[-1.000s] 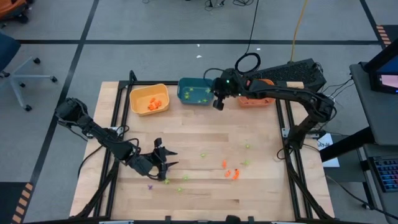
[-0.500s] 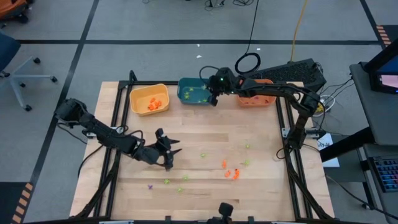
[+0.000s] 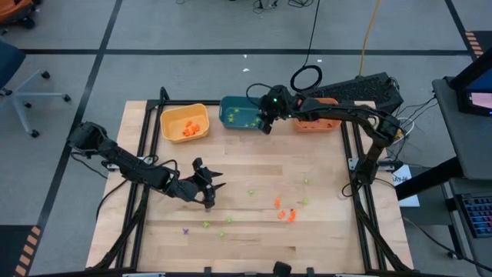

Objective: Sort Halloween decoration
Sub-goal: Put the violet witch hat toy into the orange bin

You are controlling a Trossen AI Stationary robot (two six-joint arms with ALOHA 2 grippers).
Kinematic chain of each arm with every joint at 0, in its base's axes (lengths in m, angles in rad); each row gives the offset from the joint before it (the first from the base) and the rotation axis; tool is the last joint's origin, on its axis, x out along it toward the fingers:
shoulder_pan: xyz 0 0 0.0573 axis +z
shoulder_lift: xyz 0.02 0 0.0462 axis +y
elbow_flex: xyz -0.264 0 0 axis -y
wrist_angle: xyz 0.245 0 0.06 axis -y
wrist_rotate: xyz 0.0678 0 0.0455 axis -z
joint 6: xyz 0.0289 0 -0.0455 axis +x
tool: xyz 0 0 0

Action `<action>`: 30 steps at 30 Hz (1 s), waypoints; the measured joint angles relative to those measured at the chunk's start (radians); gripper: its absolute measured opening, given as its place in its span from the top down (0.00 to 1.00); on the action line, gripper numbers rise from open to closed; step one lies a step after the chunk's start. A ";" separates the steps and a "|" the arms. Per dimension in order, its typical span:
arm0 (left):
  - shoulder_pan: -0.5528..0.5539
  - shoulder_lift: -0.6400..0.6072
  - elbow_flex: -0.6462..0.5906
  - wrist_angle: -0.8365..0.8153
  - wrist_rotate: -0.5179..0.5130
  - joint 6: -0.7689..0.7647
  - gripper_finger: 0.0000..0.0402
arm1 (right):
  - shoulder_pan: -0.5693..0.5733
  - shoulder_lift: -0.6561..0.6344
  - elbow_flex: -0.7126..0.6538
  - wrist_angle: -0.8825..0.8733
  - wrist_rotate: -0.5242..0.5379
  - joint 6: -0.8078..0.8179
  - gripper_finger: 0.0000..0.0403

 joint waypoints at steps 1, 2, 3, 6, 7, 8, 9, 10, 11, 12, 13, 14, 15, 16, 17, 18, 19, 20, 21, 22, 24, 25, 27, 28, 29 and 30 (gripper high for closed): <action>-0.002 0.000 0.000 -0.001 0.006 -0.001 0.56 | 0.016 -0.023 0.000 -0.025 0.000 0.015 0.71; -0.005 0.000 0.000 -0.002 0.009 -0.001 0.56 | 0.039 -0.051 0.000 -0.055 -0.001 0.020 0.71; -0.009 0.000 0.000 -0.004 0.012 -0.007 0.56 | 0.067 -0.078 0.000 -0.086 -0.001 0.022 0.71; -0.020 0.000 0.000 -0.015 0.026 -0.028 0.56 | 0.176 -0.158 0.000 -0.168 0.003 0.035 0.71; -0.025 0.000 0.000 -0.019 0.031 -0.038 0.56 | 0.217 -0.180 0.000 -0.186 0.004 0.048 0.71; -0.028 0.000 0.000 -0.029 0.032 -0.052 0.56 | 0.264 -0.198 0.000 -0.205 0.014 0.062 0.71; -0.031 0.000 0.000 -0.039 0.032 -0.068 0.56 | 0.311 -0.213 0.000 -0.213 0.037 0.076 0.71; -0.033 0.000 0.000 -0.049 0.032 -0.084 0.56 | 0.358 -0.224 0.000 -0.220 0.064 0.089 0.71; -0.038 0.000 0.000 -0.061 0.032 -0.103 0.56 | 0.412 -0.228 0.000 -0.230 0.099 0.100 0.71; -0.041 0.000 0.000 -0.068 0.033 -0.114 0.56 | 0.459 -0.229 0.000 -0.240 0.133 0.114 0.72; -0.045 0.000 0.000 -0.076 0.039 -0.131 0.56 | 0.505 -0.227 0.000 -0.244 0.159 0.133 0.72; -0.050 0.000 0.000 -0.086 0.051 -0.147 0.56 | 0.551 -0.224 0.000 -0.249 0.183 0.153 0.72; -0.056 0.000 0.000 -0.092 0.061 -0.159 0.56 | 0.593 -0.220 -0.002 -0.250 0.205 0.176 0.72; -0.064 0.000 0.000 -0.093 0.073 -0.175 0.56 | 0.633 -0.214 -0.007 -0.240 0.224 0.199 0.72; -0.072 0.000 0.000 -0.096 0.078 -0.189 0.56 | 0.674 -0.210 -0.018 -0.225 0.245 0.223 0.72; -0.082 0.000 0.000 -0.097 0.080 -0.202 0.56 | 0.712 -0.207 -0.033 -0.212 0.272 0.250 0.72; -0.093 0.000 0.000 -0.098 0.081 -0.209 0.56 | 0.749 -0.206 -0.053 -0.198 0.300 0.279 0.72; -0.103 0.000 0.000 -0.098 0.082 -0.211 0.56 | 0.782 -0.206 -0.079 -0.178 0.325 0.307 0.72; -0.114 0.000 0.000 -0.099 0.082 -0.217 0.56 | 0.813 -0.206 -0.105 -0.154 0.345 0.336 0.72; -0.125 0.000 0.000 -0.099 0.081 -0.226 0.56 | 0.843 -0.207 -0.133 -0.118 0.366 0.365 0.72; -0.142 0.000 0.000 -0.101 0.077 -0.235 0.56 | 0.895 -0.207 -0.183 -0.070 0.401 0.413 0.72; -0.151 0.000 0.000 -0.101 0.076 -0.236 0.56 | 0.919 -0.207 -0.208 -0.033 0.418 0.435 0.72; -0.164 0.000 0.000 -0.102 0.072 -0.237 0.56 | 0.956 -0.201 -0.259 0.051 0.438 0.473 0.72; -0.171 0.000 0.000 -0.103 0.063 -0.237 0.56 | 0.972 -0.198 -0.282 0.092 0.449 0.487 0.72; -0.177 0.000 0.000 -0.103 0.052 -0.237 0.56 | 0.987 -0.197 -0.306 0.132 0.457 0.492 0.72; -0.184 0.000 0.000 -0.103 0.042 -0.237 0.56 | 1.001 -0.195 -0.327 0.167 0.471 0.494 0.72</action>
